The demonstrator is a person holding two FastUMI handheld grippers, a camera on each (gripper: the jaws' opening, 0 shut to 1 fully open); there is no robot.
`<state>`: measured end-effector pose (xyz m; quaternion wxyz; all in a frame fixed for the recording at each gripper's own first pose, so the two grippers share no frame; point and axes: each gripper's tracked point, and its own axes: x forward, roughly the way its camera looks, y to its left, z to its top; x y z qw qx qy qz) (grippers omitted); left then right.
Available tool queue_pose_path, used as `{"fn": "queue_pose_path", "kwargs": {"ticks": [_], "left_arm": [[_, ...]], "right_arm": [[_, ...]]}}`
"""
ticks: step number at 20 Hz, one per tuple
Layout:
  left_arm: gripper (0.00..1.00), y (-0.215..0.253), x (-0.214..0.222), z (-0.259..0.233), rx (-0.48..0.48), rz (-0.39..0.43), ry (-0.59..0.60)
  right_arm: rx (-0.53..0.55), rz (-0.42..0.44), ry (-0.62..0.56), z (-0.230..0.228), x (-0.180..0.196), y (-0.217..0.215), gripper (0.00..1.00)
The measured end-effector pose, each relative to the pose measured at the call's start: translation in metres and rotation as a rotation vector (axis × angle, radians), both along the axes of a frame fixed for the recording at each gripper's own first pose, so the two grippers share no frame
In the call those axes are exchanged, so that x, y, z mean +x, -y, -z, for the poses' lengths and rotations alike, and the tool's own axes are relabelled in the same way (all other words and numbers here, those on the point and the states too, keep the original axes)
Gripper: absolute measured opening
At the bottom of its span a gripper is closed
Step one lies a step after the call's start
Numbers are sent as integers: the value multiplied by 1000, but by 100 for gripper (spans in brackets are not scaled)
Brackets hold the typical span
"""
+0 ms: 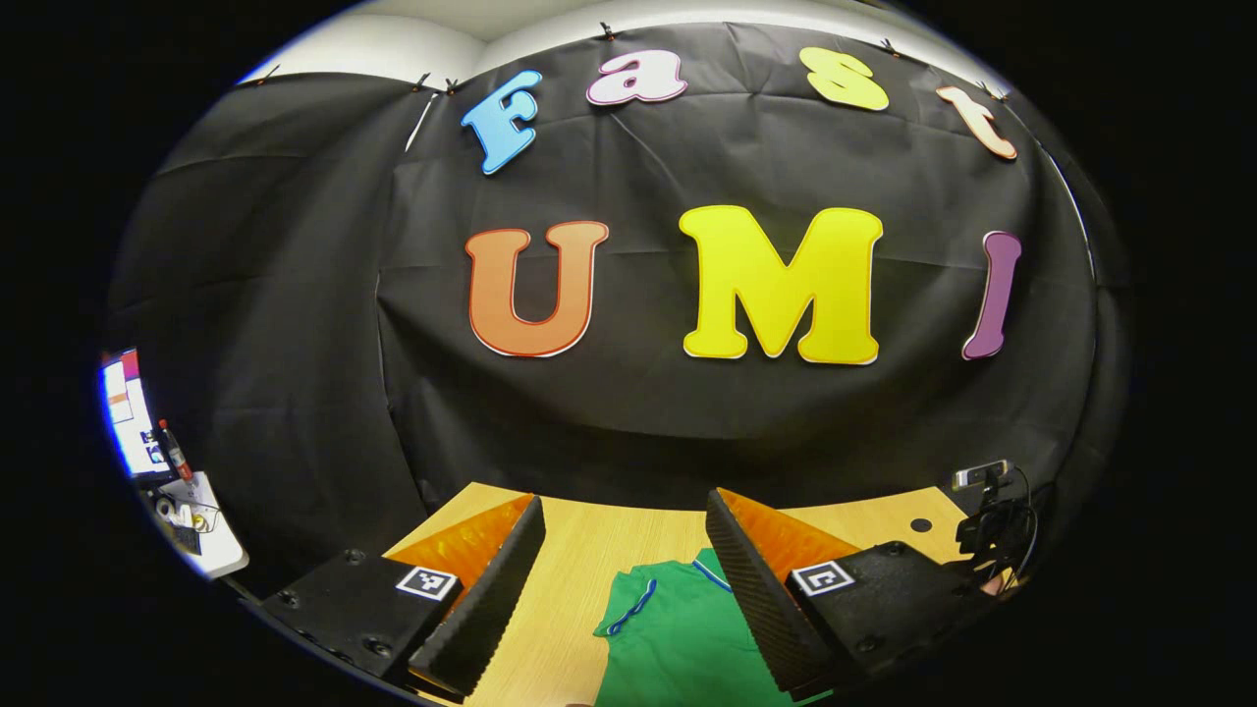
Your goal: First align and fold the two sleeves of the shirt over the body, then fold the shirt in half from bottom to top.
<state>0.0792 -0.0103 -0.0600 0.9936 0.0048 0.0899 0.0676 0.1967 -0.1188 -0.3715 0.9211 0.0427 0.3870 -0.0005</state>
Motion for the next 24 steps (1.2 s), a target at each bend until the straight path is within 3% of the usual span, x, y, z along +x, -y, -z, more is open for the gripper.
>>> {"fn": "queue_pose_path", "kwargs": {"ticks": [3,7,11,18,20,24], "left_arm": [[100,-8,-5,-2,-6,-9,7],[100,-26,-14,-2,-13,-38,9],[100,-48,-26,-6,10,-75,15],[100,-75,-38,-9,24,-131,13],[100,-78,-36,-8,20,-132,15],[100,-79,-30,6,-31,-111,-15]], "right_arm": [[3,0,35,-31,8,-17,0],[29,-31,49,-54,18,-71,0],[17,-86,38,-49,25,-122,0],[-6,-127,19,-28,31,-167,3],[-9,-138,33,-33,29,-169,25],[23,-127,80,-61,16,-168,82]]}}
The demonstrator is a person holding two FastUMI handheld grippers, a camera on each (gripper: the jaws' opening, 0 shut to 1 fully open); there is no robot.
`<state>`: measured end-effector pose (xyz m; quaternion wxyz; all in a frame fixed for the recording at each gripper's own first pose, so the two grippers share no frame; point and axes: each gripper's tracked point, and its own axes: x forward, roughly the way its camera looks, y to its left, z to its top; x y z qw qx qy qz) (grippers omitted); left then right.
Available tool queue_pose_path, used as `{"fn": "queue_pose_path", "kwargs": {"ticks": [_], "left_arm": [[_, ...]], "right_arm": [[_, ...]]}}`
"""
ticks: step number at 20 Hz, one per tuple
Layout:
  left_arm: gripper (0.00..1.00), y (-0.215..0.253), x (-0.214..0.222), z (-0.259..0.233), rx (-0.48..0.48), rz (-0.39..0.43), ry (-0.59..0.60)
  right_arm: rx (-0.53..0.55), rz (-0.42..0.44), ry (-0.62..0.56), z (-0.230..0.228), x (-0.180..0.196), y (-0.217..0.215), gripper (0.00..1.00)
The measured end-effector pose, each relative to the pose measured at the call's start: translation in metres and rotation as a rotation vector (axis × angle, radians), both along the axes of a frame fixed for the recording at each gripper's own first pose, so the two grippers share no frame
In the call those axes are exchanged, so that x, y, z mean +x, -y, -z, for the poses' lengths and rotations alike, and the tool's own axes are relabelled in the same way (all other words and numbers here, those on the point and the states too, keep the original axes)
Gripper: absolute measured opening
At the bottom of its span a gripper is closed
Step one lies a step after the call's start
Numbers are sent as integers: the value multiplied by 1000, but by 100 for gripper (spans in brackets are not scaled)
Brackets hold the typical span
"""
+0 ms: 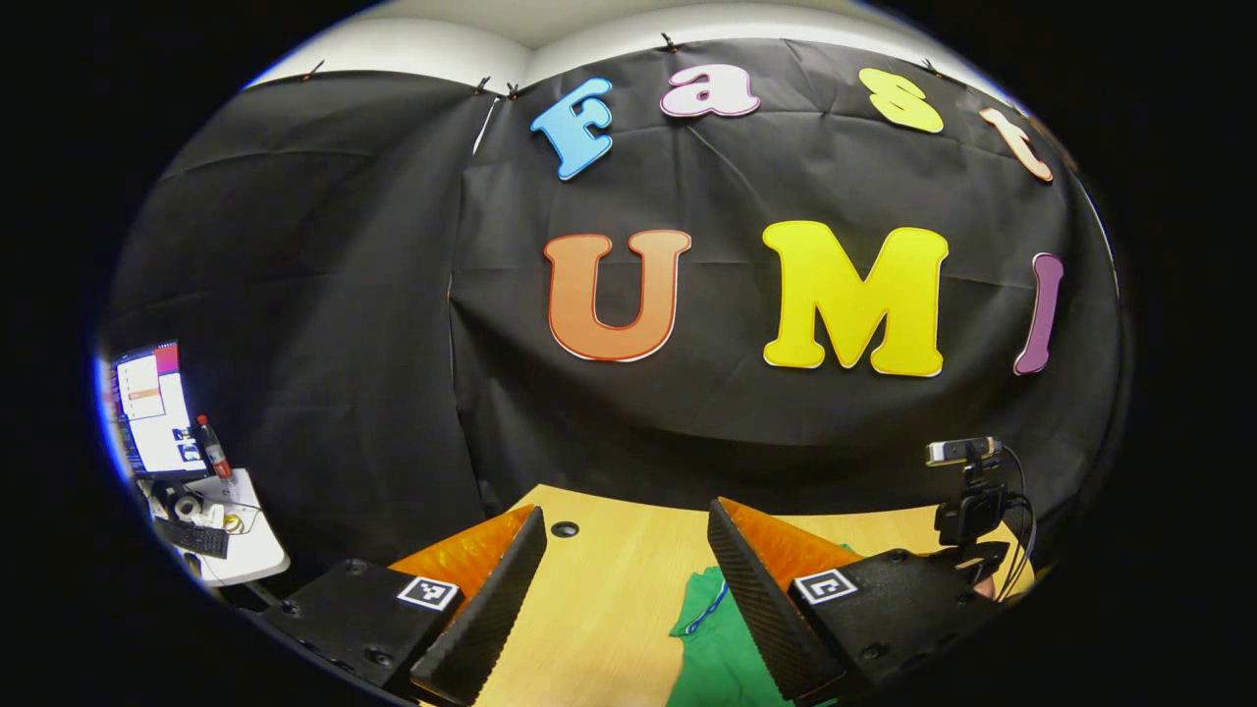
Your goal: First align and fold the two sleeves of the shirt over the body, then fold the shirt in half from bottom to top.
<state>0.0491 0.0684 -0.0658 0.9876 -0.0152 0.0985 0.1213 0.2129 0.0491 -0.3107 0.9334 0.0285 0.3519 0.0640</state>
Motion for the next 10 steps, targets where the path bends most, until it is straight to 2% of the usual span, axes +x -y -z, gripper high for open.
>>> {"fn": "queue_pose_path", "kwargs": {"ticks": [1,2,7,10], "left_arm": [[100,5,4,4,-18,16,-8],[100,12,8,8,-33,39,-16],[100,41,29,53,-59,188,-108],[100,52,43,85,-55,249,-160]], "right_arm": [[-4,2,19,-8,-3,3,96],[-12,-1,37,-18,-9,7,98],[0,23,85,-61,-47,23,97],[-3,40,109,-82,-71,37,98]]}}
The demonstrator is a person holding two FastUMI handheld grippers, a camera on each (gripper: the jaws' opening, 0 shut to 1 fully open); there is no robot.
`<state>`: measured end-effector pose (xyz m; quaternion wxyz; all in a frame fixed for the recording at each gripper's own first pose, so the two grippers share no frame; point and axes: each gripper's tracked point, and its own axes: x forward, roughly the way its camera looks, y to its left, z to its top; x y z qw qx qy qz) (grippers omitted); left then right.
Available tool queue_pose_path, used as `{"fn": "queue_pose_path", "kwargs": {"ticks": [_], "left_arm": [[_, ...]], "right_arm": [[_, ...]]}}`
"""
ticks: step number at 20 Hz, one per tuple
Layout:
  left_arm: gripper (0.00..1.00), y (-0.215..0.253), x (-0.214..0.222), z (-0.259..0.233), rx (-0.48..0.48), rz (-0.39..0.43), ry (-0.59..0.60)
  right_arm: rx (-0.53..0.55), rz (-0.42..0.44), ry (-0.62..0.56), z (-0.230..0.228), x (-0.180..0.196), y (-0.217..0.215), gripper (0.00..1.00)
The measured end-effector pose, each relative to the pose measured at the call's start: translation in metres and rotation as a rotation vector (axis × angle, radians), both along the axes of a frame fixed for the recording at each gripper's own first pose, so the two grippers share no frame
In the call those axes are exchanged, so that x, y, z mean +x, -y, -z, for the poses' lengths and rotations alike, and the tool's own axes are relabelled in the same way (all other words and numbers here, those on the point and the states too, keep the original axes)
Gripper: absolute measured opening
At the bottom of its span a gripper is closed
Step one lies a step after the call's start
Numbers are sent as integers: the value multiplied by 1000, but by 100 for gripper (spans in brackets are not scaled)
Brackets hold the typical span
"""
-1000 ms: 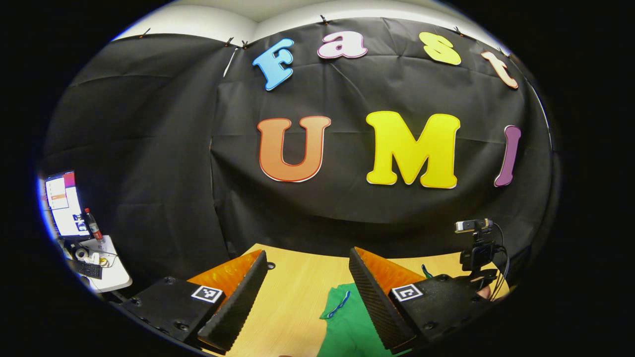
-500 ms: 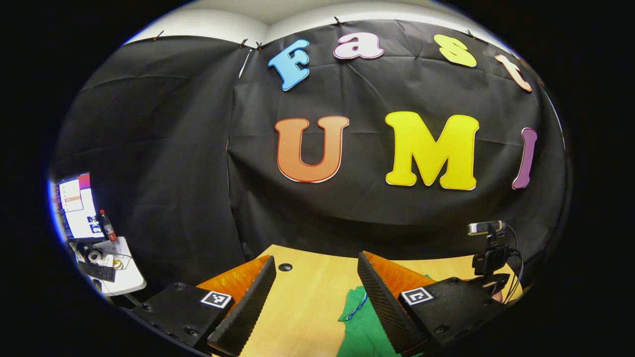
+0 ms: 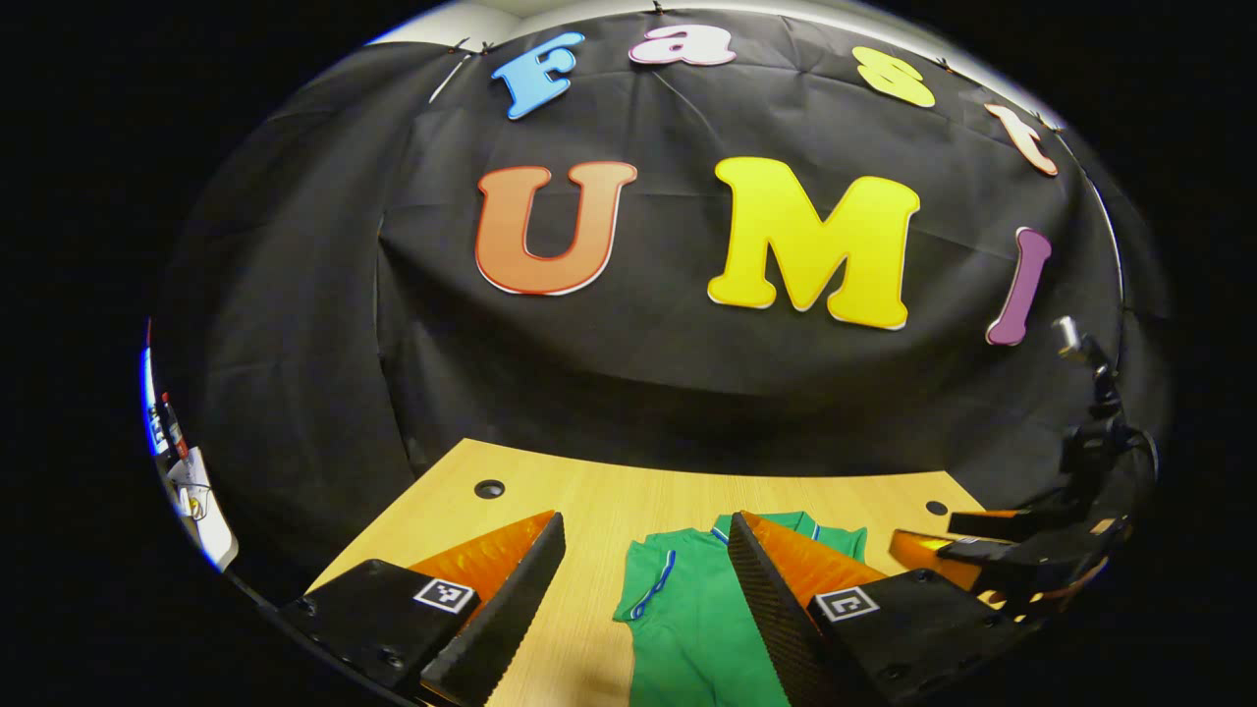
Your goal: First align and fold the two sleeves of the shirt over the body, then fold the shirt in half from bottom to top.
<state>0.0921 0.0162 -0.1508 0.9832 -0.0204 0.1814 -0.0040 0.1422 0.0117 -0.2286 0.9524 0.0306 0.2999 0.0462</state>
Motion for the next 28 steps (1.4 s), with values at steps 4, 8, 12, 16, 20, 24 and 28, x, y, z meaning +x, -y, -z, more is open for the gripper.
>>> {"fn": "queue_pose_path", "kwargs": {"ticks": [4,8,12,16,20,24,28], "left_arm": [[100,5,20,45,21,48,-45],[100,2,32,106,22,62,-140],[100,-11,46,162,30,53,-237],[100,-19,62,206,41,50,-298],[100,-23,74,240,61,67,-344],[100,-30,80,257,95,70,-375],[96,-29,84,260,107,85,-379]], "right_arm": [[-39,13,47,-25,-22,18,98],[-77,14,83,-43,-32,28,95],[-118,19,51,-35,-43,37,96],[-145,23,12,-22,-48,42,96],[-158,34,-5,-16,-44,46,96],[-152,32,-37,-5,-40,40,95],[-145,29,-49,0,-32,35,95]]}}
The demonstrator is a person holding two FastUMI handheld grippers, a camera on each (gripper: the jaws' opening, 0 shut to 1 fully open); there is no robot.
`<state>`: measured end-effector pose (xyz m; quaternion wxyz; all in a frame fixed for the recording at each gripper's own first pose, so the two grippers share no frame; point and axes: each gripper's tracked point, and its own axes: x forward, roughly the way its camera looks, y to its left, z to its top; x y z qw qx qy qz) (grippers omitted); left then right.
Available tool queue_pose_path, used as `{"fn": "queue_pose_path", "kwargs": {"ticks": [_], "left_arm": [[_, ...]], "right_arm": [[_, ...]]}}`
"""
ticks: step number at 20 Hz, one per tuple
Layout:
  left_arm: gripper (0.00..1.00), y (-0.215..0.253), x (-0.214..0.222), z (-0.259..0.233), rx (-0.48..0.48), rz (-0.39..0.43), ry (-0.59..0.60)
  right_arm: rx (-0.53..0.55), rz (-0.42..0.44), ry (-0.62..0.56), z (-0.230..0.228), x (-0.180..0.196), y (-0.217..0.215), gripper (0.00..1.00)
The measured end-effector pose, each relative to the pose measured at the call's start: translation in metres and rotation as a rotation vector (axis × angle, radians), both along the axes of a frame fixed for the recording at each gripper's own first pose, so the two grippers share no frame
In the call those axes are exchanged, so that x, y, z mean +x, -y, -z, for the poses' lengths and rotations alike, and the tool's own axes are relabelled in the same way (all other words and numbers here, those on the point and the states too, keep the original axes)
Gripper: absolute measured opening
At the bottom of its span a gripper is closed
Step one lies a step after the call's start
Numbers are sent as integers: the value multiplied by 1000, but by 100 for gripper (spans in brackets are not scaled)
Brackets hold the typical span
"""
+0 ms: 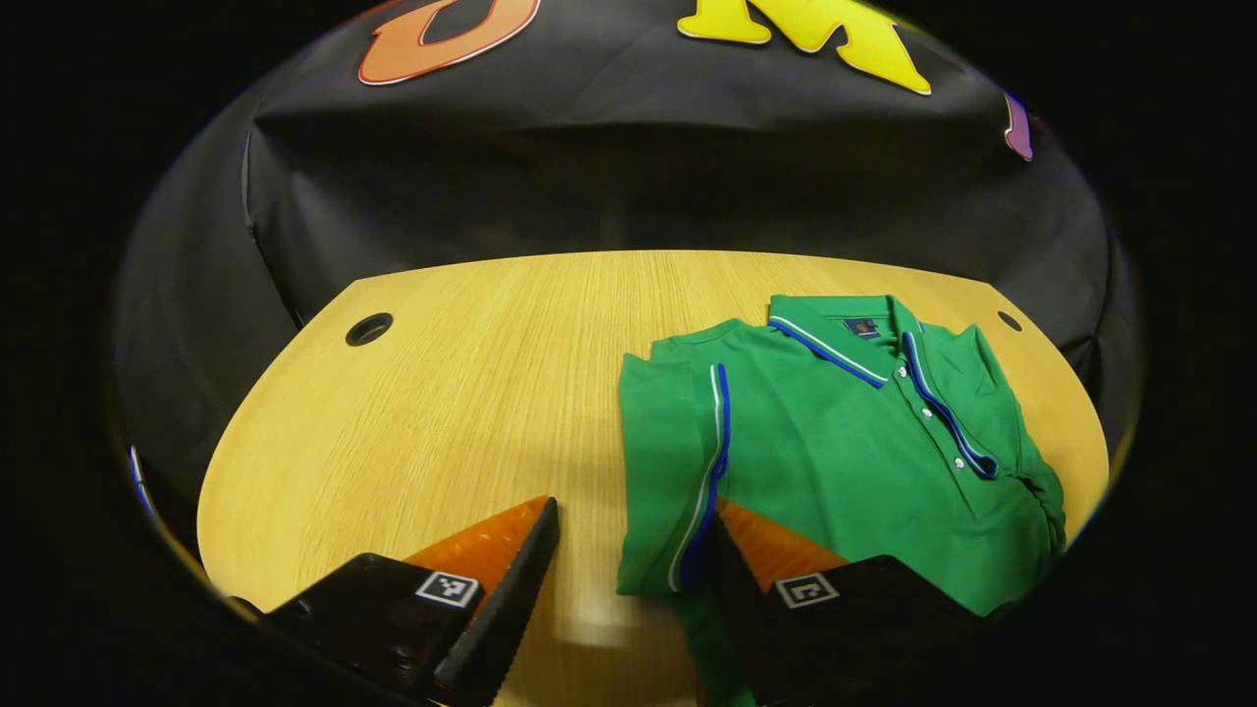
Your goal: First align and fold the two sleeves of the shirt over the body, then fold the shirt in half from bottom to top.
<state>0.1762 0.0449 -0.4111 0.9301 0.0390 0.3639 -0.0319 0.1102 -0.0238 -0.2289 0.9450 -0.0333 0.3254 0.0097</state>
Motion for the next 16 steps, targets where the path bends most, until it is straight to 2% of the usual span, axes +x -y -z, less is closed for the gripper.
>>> {"fn": "queue_pose_path", "kwargs": {"ticks": [1,2,3,4,5,6,8,10,11,12,16], "left_arm": [[89,-1,2,0,8,2,3],[65,2,2,-1,2,9,3],[56,2,3,0,4,8,2],[41,1,2,1,10,7,1],[36,0,4,-1,21,4,5],[24,-1,5,-4,21,6,12],[12,1,7,-11,-12,2,29],[6,3,7,-21,-41,-4,44],[17,4,8,-30,-51,-6,59],[6,6,9,-40,-60,-10,74],[5,28,14,-80,-88,-12,121]], "right_arm": [[1,-2,-8,2,0,-1,96],[6,-2,-12,3,-1,-3,95],[10,-1,-14,3,0,-3,96],[11,-1,-15,4,1,-4,96],[10,-2,-16,3,1,-4,96],[11,-3,-15,4,2,-4,96],[16,-2,-20,5,1,-3,96],[28,5,-19,4,1,-3,96],[34,7,-17,3,1,-3,96],[41,10,-16,4,0,-2,96],[61,29,9,-6,-5,4,96]]}}
